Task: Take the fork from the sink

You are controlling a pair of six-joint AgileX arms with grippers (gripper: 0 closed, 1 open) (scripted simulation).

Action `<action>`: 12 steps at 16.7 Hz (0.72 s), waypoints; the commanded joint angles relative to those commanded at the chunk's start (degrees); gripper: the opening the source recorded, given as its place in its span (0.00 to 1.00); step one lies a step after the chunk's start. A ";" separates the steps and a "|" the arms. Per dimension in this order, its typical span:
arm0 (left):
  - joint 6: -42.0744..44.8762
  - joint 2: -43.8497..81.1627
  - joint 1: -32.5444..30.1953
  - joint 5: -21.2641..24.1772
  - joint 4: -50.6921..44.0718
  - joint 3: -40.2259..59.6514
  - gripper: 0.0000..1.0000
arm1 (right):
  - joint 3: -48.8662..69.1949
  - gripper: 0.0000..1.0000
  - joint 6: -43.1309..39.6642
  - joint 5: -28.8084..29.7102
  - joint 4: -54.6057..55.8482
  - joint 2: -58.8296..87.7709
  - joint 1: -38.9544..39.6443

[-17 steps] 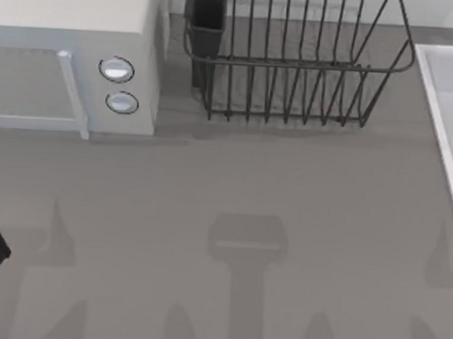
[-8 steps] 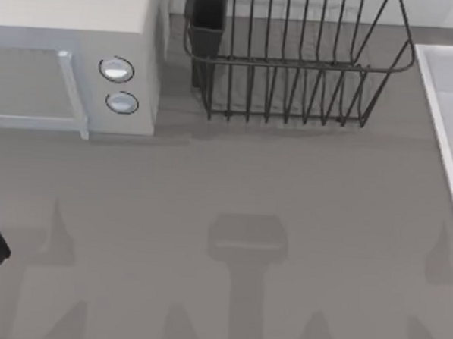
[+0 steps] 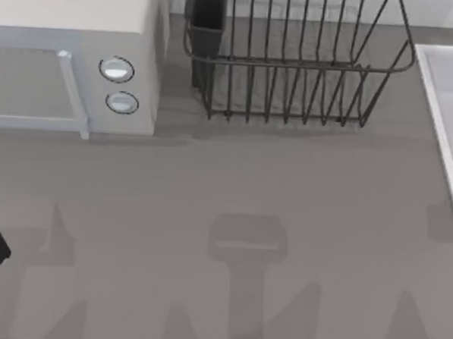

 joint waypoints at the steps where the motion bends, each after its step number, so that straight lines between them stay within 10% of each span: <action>1: 0.00 0.00 0.00 0.00 0.00 0.00 1.00 | 4.81 1.00 -0.69 0.01 -2.98 5.71 -0.75; 12: 0.00 0.00 0.00 0.00 0.00 0.00 1.00 | 57.87 1.00 -8.30 0.12 -35.65 70.99 -8.93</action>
